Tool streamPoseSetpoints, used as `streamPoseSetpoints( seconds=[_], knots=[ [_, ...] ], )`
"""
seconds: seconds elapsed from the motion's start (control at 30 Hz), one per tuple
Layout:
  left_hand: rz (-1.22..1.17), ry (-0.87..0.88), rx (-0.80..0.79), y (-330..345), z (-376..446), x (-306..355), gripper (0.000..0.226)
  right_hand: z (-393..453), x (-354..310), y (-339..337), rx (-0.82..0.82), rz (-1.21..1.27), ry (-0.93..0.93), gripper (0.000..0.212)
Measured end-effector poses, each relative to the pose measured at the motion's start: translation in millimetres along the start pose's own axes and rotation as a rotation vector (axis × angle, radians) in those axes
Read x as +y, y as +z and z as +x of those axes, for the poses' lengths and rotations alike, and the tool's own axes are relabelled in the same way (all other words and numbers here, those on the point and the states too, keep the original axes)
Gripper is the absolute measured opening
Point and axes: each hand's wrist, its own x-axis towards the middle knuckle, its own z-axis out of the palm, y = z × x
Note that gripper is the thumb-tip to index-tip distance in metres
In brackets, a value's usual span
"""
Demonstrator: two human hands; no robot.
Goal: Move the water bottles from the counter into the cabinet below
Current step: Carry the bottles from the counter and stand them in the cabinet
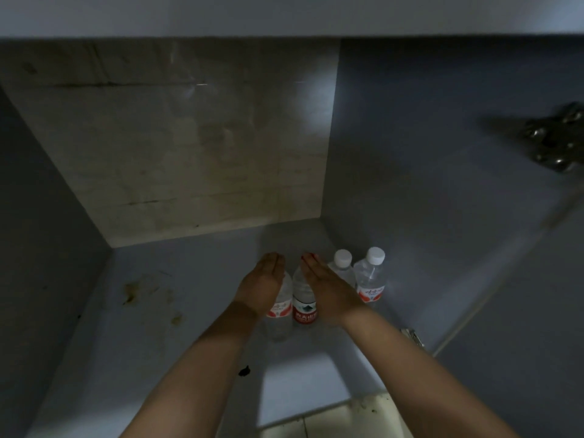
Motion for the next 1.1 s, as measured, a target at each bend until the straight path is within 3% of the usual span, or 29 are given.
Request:
streamPoseSetpoints(
  seconds=[0.1, 0.23, 0.33, 0.47, 0.53, 0.6, 0.73, 0.8, 0.87, 0.97, 1.1],
  knots=[
    [0.008, -0.018, 0.026, 2.0, -1.5, 1.5, 0.066, -0.3, 0.3, 0.4, -0.014, -0.007, 0.000, 0.067],
    [-0.085, -0.107, 0.019, 6.6, 1.0, 0.9, 0.055, 1.7, -2.0, 1.2, 0.001, 0.014, -0.006, 0.070],
    [-0.031, -0.164, 0.031, -8.5, 0.0, 9.6, 0.059, -1.7, -2.0, 0.3, 0.001, 0.041, 0.005, 0.072],
    [-0.146, -0.243, 0.034, -11.9, -0.5, 11.3, 0.037, -3.7, -2.7, -1.7, -0.014, 0.035, 0.006, 0.071],
    [-0.188, -0.222, 0.000, -6.9, -4.1, 6.0, 0.032, -3.8, -3.9, -2.3, -0.015, 0.026, 0.004, 0.071],
    [-0.241, -0.165, -0.097, -7.2, -5.6, 4.2, 0.044, -3.5, -4.6, -3.4, -0.018, 0.013, 0.000, 0.073],
    [-0.057, -0.113, -0.030, 0.8, -15.0, 8.3, 0.034, -3.0, -11.5, -10.5, -0.030, -0.007, 0.014, 0.068],
    [-0.123, -0.217, -0.161, -14.7, -22.1, 15.8, 0.054, -2.5, -16.5, -16.0, -0.036, -0.011, 0.032, 0.066],
    [-0.115, -0.265, -0.214, -32.9, -28.9, 23.6, 0.057, -3.8, -20.1, -23.7, -0.050, -0.029, 0.044, 0.065],
    [-0.173, -0.264, -0.118, -49.8, -50.6, 28.1, 0.058, -14.6, -30.4, -35.5, -0.042, -0.032, 0.077, 0.067],
    [-0.146, -0.296, -0.389, -111.6, -100.5, 51.7, 0.057, -64.0, -59.2, -57.6, -0.166, -0.046, 0.180, 0.058]
  ],
)
